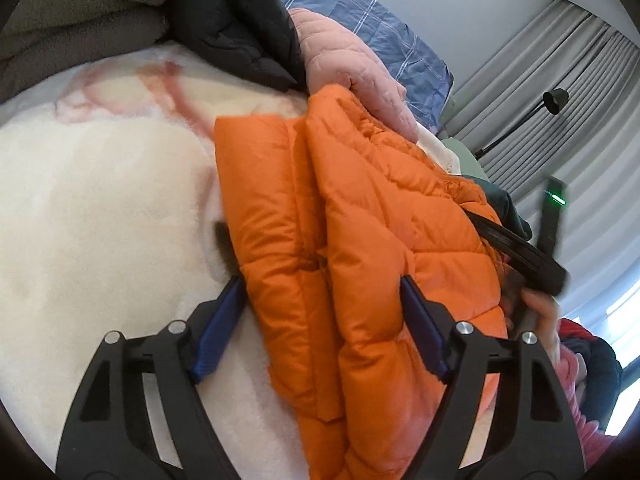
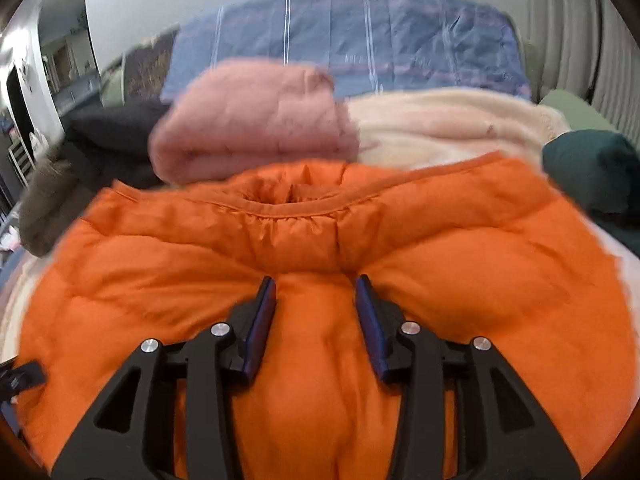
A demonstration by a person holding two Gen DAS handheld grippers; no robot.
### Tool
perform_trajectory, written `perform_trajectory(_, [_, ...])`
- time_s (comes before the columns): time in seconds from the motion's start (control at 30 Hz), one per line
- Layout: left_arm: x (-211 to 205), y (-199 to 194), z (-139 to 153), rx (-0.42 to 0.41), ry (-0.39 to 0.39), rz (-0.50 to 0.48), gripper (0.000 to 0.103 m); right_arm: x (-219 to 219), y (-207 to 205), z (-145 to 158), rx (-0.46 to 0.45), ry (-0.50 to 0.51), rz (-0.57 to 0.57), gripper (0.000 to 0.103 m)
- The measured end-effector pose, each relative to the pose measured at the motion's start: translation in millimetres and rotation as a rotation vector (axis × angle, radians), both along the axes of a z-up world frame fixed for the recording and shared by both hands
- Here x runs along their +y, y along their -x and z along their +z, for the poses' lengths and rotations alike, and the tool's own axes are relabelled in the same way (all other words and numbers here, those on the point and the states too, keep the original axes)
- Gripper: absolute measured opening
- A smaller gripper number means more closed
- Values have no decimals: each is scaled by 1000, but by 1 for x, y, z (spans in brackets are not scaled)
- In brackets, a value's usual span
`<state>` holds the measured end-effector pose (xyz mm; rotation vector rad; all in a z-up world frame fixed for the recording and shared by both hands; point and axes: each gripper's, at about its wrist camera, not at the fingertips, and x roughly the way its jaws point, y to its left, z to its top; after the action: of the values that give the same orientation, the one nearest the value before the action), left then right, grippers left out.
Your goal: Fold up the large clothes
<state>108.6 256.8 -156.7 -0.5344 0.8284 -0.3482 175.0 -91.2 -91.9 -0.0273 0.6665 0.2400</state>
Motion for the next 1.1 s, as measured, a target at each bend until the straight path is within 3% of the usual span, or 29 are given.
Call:
perform_trajectory(0.07, [2,-5,7,2,-18,-7,78,2,38,15,-71,18,69,57])
perform_trajectory(0.17, [7,-23,14,17,-49,-31,83,26,109,24,-185,137,230,67])
perform_trajectory(0.27, [14,-50,7,60,-15,-51,86,70,180,4,-253,300,470,75])
perform_trajectory(0.33, [17,-64,-2,86,29,-66,87,91,205,-15,-262,377,545,75])
perform_trajectory(0.43, [18,-75,-8,83,46,-77,88,118,223,-39,-258,448,615,75])
perform_trajectory(0.6, [19,-80,-7,95,55,-99,88,151,210,-62,-233,550,603,75])
perform_trajectory(0.67, [16,-89,-4,102,43,-117,86,161,203,-68,-231,570,591,75])
perform_trajectory(0.7, [15,-91,-4,104,40,-127,79,165,198,-71,-233,581,578,75])
perform_trajectory(0.73, [13,-95,-3,108,44,-143,67,167,193,-73,-224,574,566,66])
perform_trajectory(0.77, [11,-98,-2,109,60,-158,59,165,187,-69,-216,542,536,39])
perform_trajectory(0.8, [11,-98,0,105,66,-162,43,160,182,-63,-207,489,522,32])
perform_trajectory(0.83, [9,-98,6,89,58,-156,35,154,180,-56,-193,420,513,20])
perform_trajectory(0.93, [0,-89,33,8,19,-161,26,125,170,-30,-146,186,495,14])
perform_trajectory(1.1, [-18,-78,91,-112,62,-199,25,80,176,7,-182,-43,485,13])
